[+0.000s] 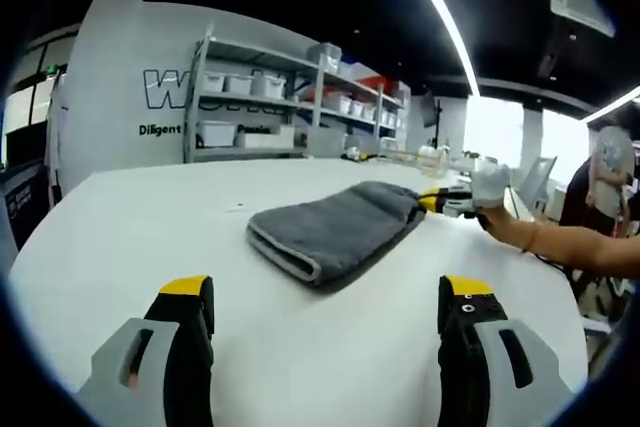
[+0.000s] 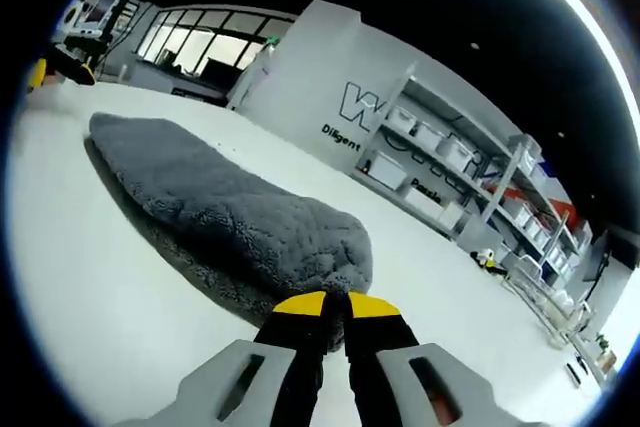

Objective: Open the folded towel by lifting each exposed corner and separating the folded layers until the towel lies flat within the target outline without major curled edges

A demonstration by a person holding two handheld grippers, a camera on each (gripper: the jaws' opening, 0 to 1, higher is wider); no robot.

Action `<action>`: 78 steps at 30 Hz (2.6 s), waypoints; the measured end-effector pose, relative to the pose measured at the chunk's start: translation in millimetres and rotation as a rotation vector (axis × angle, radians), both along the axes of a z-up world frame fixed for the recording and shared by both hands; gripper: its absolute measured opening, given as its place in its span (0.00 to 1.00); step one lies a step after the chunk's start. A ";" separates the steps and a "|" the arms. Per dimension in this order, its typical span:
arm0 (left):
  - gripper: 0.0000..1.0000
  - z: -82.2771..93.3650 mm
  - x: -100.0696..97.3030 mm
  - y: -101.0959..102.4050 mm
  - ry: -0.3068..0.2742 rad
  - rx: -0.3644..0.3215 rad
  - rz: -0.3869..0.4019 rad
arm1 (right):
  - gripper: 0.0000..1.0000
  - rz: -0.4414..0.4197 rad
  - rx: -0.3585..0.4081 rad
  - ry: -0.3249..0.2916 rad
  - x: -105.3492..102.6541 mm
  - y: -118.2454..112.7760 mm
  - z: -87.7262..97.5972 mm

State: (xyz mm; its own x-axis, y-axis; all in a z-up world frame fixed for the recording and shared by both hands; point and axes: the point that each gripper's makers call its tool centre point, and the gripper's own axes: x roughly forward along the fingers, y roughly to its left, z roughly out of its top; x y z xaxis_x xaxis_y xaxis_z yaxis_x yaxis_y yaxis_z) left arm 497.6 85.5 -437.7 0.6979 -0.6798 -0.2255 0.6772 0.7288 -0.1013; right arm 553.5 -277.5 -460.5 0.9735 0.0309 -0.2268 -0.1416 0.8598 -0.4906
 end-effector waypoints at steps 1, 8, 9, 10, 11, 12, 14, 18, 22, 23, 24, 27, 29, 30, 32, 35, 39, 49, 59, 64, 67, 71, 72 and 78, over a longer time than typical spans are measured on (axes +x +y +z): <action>0.91 -0.5 0.2 0.0 0.001 0.001 0.000 | 0.02 -0.001 0.007 0.001 0.6 -1.4 0.6; 0.91 -4.6 -0.9 -0.5 0.007 0.016 0.002 | 0.02 -0.037 0.162 0.001 -0.5 -18.2 0.7; 0.91 -5.6 -0.9 -0.3 0.009 0.020 0.003 | 0.02 -0.049 0.194 0.002 -0.8 -22.4 0.4; 0.91 -6.1 0.5 0.1 0.010 0.024 0.004 | 0.02 -0.056 0.217 0.016 -1.7 -25.8 -1.5; 0.91 -6.5 0.9 0.3 0.011 0.028 0.004 | 0.03 -0.057 0.238 0.017 -2.8 -27.4 -2.1; 0.91 -6.9 1.4 0.4 0.012 0.031 0.004 | 0.03 -0.057 0.260 0.018 -4.0 -28.9 -2.7; 0.91 -8.0 0.7 0.0 0.012 0.038 0.004 | 0.03 -0.048 0.284 0.027 -5.4 -31.1 -5.3; 0.91 -11.3 -0.7 -0.5 0.014 0.058 0.005 | 0.03 -0.058 0.291 0.041 -6.4 -31.5 -9.0; 0.91 -13.1 -1.1 -0.6 0.015 0.069 0.004 | 0.03 -0.078 0.274 0.061 -6.2 -32.7 -12.1; 0.91 -13.8 -1.1 -0.7 0.017 0.071 0.003 | 0.03 -0.084 0.258 0.063 -5.5 -33.5 -12.6; 0.91 -14.2 -0.6 -0.3 0.018 0.073 0.003 | 0.03 -0.087 0.252 0.067 -5.5 -33.9 -13.4; 0.91 -14.8 -0.5 0.2 0.021 0.075 0.005 | 0.03 -0.097 0.273 0.079 -6.8 -35.2 -15.3; 0.91 -14.4 -0.7 0.1 0.019 0.074 0.004 | 0.03 -0.110 0.305 0.087 -9.7 -37.6 -15.4; 0.91 -13.9 -0.4 0.3 0.019 0.072 0.004 | 0.03 -0.116 0.317 0.092 -11.4 -38.7 -15.5; 0.91 -13.5 0.0 0.4 0.018 0.072 0.003 | 0.03 -0.121 0.325 0.096 -14.0 -39.5 -15.8; 0.91 -13.9 -0.6 -0.1 0.019 0.071 0.002 | 0.03 -0.118 0.327 0.096 -12.9 -39.6 -16.1; 0.91 -13.3 -1.5 -0.8 0.016 0.070 -0.001 | 0.07 -0.117 0.311 0.084 -12.1 -39.7 -14.9; 0.91 -9.3 -2.2 -1.0 0.008 0.060 -0.008 | 0.39 -0.123 0.339 0.116 -20.1 -38.2 -9.9; 0.91 -6.9 -2.0 -0.9 0.005 0.051 -0.013 | 0.76 0.003 0.286 0.124 -22.9 -4.4 3.1; 0.95 -6.3 -1.8 -1.3 0.009 0.049 -0.013 | 0.90 0.062 0.267 0.120 -23.1 8.6 6.5; 0.96 -4.0 -1.8 -2.0 0.003 0.043 -0.017 | 0.98 0.071 0.236 0.135 -26.1 13.1 3.2; 0.99 -4.2 -1.3 -1.3 0.008 0.042 -0.010 | 0.99 0.093 0.217 0.126 -28.0 19.8 6.9; 0.99 -4.5 -0.8 -0.8 0.009 0.043 -0.009 | 0.99 0.097 0.215 0.124 -28.4 20.7 7.5; 0.99 -2.0 -1.1 -0.3 0.006 0.036 -0.011 | 0.99 0.153 0.201 0.101 -25.6 34.2 10.2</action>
